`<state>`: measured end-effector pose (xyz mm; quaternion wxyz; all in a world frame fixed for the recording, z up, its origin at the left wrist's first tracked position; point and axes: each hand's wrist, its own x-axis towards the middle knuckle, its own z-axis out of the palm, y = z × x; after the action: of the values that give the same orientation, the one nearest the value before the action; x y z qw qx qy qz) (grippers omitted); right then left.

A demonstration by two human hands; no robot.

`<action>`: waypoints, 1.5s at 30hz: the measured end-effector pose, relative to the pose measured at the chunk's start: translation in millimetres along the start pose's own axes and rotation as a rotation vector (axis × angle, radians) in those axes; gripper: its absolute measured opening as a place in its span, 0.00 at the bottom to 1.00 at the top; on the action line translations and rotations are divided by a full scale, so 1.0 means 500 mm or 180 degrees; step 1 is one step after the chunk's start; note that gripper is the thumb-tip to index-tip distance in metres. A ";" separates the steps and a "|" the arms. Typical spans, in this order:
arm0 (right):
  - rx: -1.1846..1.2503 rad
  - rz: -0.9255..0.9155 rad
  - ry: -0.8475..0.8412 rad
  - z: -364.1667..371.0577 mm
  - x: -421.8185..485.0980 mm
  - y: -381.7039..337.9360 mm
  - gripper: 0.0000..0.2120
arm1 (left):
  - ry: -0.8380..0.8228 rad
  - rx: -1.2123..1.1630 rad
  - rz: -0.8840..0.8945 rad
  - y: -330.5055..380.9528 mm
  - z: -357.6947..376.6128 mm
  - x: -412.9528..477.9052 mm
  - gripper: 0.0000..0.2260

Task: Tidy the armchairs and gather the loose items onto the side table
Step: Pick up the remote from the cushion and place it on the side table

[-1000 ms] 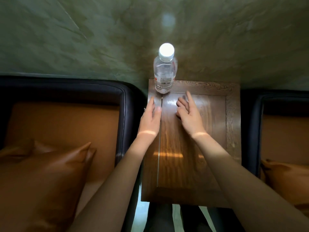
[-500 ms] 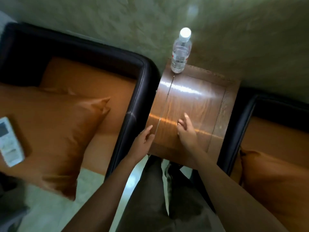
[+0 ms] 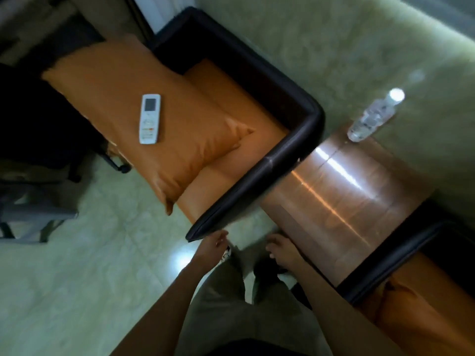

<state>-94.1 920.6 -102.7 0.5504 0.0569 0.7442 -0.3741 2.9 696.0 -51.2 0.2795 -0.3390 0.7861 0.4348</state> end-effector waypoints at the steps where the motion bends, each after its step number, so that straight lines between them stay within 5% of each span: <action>1: -0.0193 -0.0049 -0.0071 0.016 -0.001 0.001 0.17 | 0.0096 -0.0087 -0.0119 -0.030 -0.009 -0.020 0.15; 15: -0.1885 -0.0246 -0.0640 0.309 -0.012 -0.146 0.16 | 0.0830 -0.0869 -0.0730 -0.408 -0.129 -0.223 0.11; 21: -0.1837 -0.0261 -0.0446 0.526 -0.013 -0.225 0.16 | 0.0628 -0.0807 -0.0622 -0.594 -0.281 -0.236 0.12; 27: -0.1660 -0.0457 -0.0289 0.711 0.020 -0.342 0.11 | 0.0984 -0.0906 -0.0759 -0.767 -0.483 -0.238 0.12; 45: -0.1138 -0.0736 0.0159 0.872 0.167 -0.725 0.09 | 0.0849 -0.0822 -0.0071 -0.783 -0.859 -0.053 0.11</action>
<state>32.6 364.5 -45.2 0.4865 -0.1181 0.8138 -0.2952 261.0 175.3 -25.3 0.1318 -0.4354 0.7500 0.4802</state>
